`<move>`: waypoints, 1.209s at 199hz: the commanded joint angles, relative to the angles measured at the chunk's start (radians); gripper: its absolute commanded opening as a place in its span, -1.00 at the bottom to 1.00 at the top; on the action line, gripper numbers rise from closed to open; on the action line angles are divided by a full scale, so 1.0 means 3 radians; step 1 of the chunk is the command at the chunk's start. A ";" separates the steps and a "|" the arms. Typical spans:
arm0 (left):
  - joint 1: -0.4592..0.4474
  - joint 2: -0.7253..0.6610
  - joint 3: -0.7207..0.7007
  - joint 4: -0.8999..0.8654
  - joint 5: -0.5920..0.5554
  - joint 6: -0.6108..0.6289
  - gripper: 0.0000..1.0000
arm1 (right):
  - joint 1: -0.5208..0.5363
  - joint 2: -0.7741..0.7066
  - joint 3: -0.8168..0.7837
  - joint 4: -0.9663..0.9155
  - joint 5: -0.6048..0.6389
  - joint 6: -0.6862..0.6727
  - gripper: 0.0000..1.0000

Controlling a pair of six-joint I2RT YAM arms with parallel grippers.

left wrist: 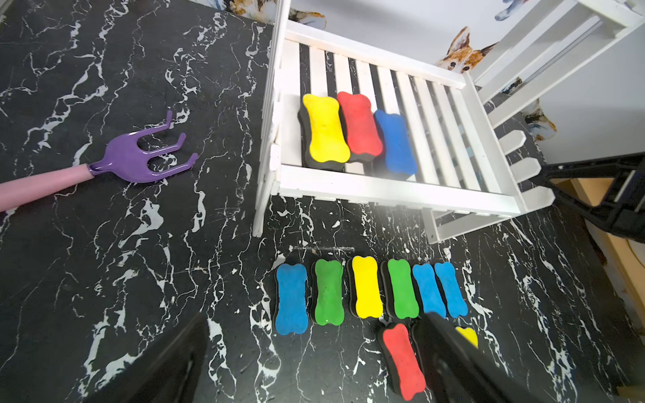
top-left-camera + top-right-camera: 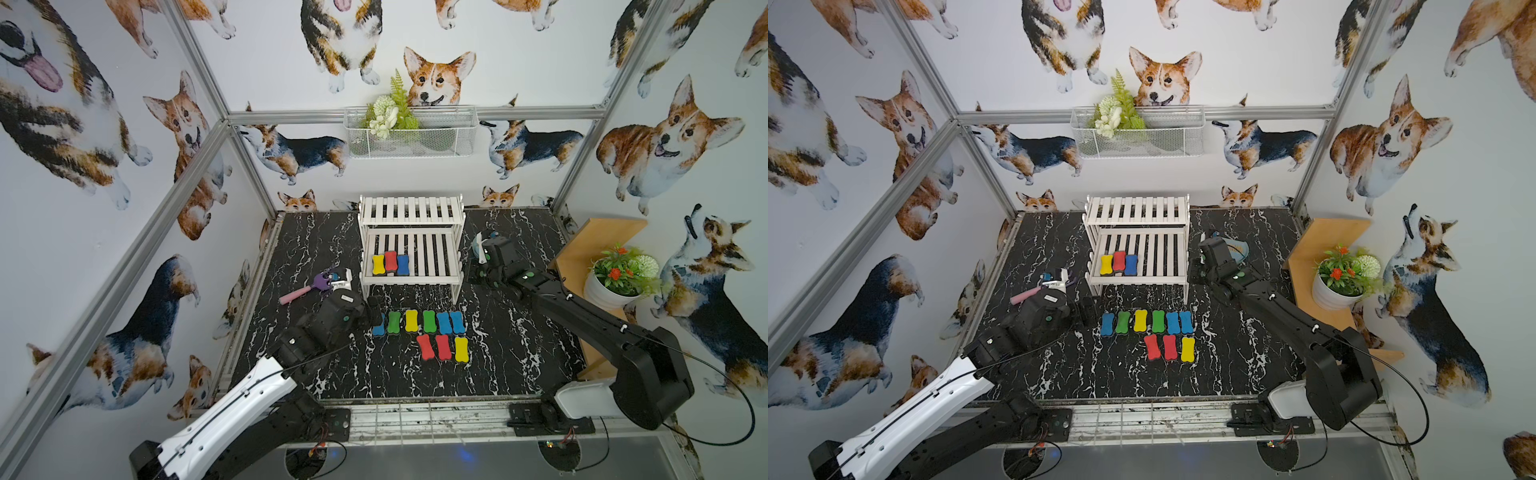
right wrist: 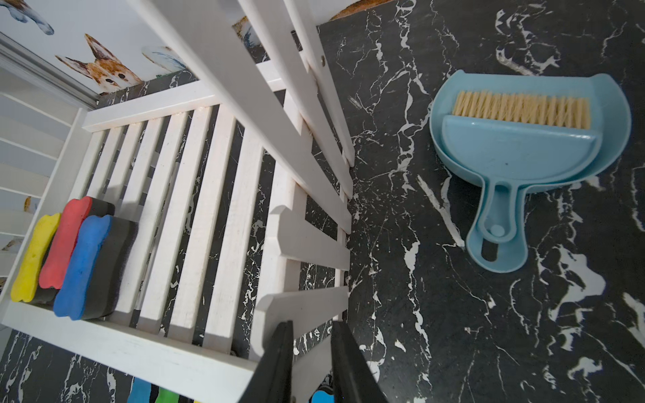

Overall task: Remove the whiteboard erasers from the shelf
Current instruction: Adjust the shelf at the center of the board, then pick up the whiteboard eraser from the shelf.

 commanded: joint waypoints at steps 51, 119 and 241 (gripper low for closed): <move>0.0004 0.0890 0.0635 0.0593 0.0592 0.0317 0.49 | 0.0001 -0.0735 -0.0328 -0.0030 0.0275 0.0228 -0.32; 0.0006 0.1797 0.1094 0.1020 0.0705 0.0509 0.18 | 0.0007 -0.1122 -0.0636 -0.0111 0.0270 0.0387 -0.32; 0.0033 0.2432 0.1345 0.0978 0.0295 0.0662 0.13 | 0.0000 -0.1257 -0.0725 -0.0192 0.0385 0.0438 -0.22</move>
